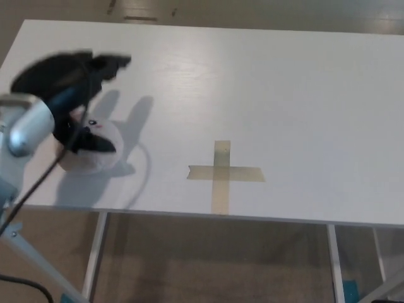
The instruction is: Use the left hand to take the pink dumpling toy on a person's hand and put it on the desk.
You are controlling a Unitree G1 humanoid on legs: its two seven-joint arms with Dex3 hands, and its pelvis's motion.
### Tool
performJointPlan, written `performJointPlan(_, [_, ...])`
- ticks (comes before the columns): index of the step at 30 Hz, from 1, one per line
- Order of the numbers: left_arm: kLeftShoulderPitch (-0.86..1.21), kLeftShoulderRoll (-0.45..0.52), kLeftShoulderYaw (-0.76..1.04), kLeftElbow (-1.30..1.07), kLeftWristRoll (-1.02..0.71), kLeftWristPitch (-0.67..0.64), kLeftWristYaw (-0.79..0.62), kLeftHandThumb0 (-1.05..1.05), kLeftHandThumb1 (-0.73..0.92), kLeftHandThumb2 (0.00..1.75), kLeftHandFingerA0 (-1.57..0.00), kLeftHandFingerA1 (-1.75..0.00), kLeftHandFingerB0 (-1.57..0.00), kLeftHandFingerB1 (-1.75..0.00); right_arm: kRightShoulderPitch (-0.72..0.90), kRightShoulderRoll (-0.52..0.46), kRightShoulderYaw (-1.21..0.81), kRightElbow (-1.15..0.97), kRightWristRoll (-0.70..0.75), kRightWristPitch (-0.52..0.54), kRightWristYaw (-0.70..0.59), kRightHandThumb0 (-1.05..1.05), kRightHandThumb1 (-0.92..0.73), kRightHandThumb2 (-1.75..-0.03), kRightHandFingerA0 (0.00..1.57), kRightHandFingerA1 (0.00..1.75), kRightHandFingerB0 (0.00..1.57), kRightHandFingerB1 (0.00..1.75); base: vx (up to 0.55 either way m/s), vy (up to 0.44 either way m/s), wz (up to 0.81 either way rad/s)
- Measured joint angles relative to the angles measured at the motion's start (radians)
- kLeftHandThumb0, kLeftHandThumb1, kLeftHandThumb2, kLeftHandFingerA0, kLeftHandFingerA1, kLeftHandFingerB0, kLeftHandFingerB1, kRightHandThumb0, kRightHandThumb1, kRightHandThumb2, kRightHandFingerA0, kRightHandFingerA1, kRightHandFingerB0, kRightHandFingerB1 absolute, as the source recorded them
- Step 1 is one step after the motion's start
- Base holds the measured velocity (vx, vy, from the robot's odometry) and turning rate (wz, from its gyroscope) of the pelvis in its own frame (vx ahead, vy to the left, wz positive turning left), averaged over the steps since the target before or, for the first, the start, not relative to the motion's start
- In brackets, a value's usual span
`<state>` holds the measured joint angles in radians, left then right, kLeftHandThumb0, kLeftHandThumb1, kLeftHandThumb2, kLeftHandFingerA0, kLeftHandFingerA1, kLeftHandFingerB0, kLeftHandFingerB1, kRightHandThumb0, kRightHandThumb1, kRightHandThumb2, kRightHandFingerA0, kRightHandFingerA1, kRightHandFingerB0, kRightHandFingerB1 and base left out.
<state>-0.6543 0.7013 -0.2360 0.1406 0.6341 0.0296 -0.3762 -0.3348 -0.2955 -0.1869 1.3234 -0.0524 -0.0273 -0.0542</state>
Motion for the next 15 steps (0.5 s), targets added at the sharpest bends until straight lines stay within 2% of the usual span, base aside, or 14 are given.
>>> performJointPlan(2, [0.000, 0.001, 0.006, -0.011, -0.002, 0.001, -0.002, -1.01, 0.46, 0.68, 0.00, 0.00, 0.00, -0.10, -0.001, 0.000, 0.000, 0.000, 0.000, 0.000, 0.000, -0.25, -0.71, -0.61, 0.67, 0.46, 0.56, 0.43, 0.00, 0.000, 0.00])
performJointPlan(5, [0.007, 0.028, 0.095, -0.170, -0.030, 0.008, -0.025, -1.03, 0.48, 0.65, 0.00, 0.00, 0.00, -0.12, -0.007, 0.000, 0.000, 0.000, 0.000, 0.000, 0.000, -0.25, -0.71, -0.61, 0.67, 0.46, 0.56, 0.43, 0.00, 0.000, 0.00])
performJointPlan(7, [0.019, 0.038, 0.157, -0.259, -0.053, 0.007, -0.031, -1.01, 0.47, 0.72, 0.00, 0.00, 0.00, -0.10, -0.009, 0.000, 0.000, 0.000, 0.000, 0.000, 0.000, -0.25, -0.71, -0.61, 0.67, 0.46, 0.56, 0.42, 0.00, 0.000, 0.00])
performJointPlan(8, [0.019, 0.038, 0.157, -0.259, -0.053, 0.007, -0.031, -0.77, 0.40, 0.87, 0.00, 0.00, 0.00, -0.10, -0.009, 0.000, 0.000, 0.000, 0.000, 0.000, 0.000, -0.25, -0.71, -0.61, 0.67, 0.46, 0.56, 0.43, 0.00, 0.000, 0.00])
performJointPlan(10, [0.046, 0.041, 0.216, -0.344, -0.075, 0.004, -0.035, -0.77, 0.43, 0.85, 0.00, 0.00, -0.02, -0.13, -0.009, 0.000, 0.001, 0.000, 0.000, 0.000, 0.001, -0.24, -0.72, -0.61, 0.67, 0.46, 0.56, 0.43, 0.00, 0.000, 0.00])
performJointPlan(11, [0.066, 0.041, 0.243, -0.385, -0.086, 0.002, -0.036, -0.75, 0.47, 0.59, 0.00, -0.15, -0.07, -0.26, -0.009, 0.000, 0.001, 0.000, 0.000, 0.000, 0.001, -0.23, -0.72, -0.61, 0.66, 0.46, 0.55, 0.42, 0.00, 0.000, 0.00])
performJointPlan(12, [0.082, 0.041, 0.260, -0.414, -0.093, 0.001, -0.037, -0.61, 0.36, 0.76, 0.00, -0.16, -0.06, -0.30, -0.009, 0.000, 0.002, 0.000, 0.000, 0.000, 0.001, -0.23, -0.72, -0.61, 0.66, 0.46, 0.56, 0.42, 0.00, 0.000, 0.00])
performJointPlan(14, [0.120, 0.039, 0.300, -0.477, -0.109, -0.004, -0.040, -0.61, 0.36, 0.76, 0.00, -0.16, -0.06, -0.30, -0.008, 0.000, 0.003, 0.001, 0.000, 0.000, 0.001, -0.23, -0.72, -0.61, 0.66, 0.46, 0.56, 0.42, 0.00, 0.000, 0.00])
performJointPlan(15, [0.142, 0.038, 0.321, -0.511, -0.119, -0.007, -0.041, -0.53, 0.45, 0.54, -0.16, -0.28, -0.20, -0.30, -0.008, 0.000, 0.003, 0.001, -0.001, -0.001, 0.001, -0.23, -0.72, -0.61, 0.67, 0.46, 0.56, 0.43, 0.00, 0.000, 0.00])
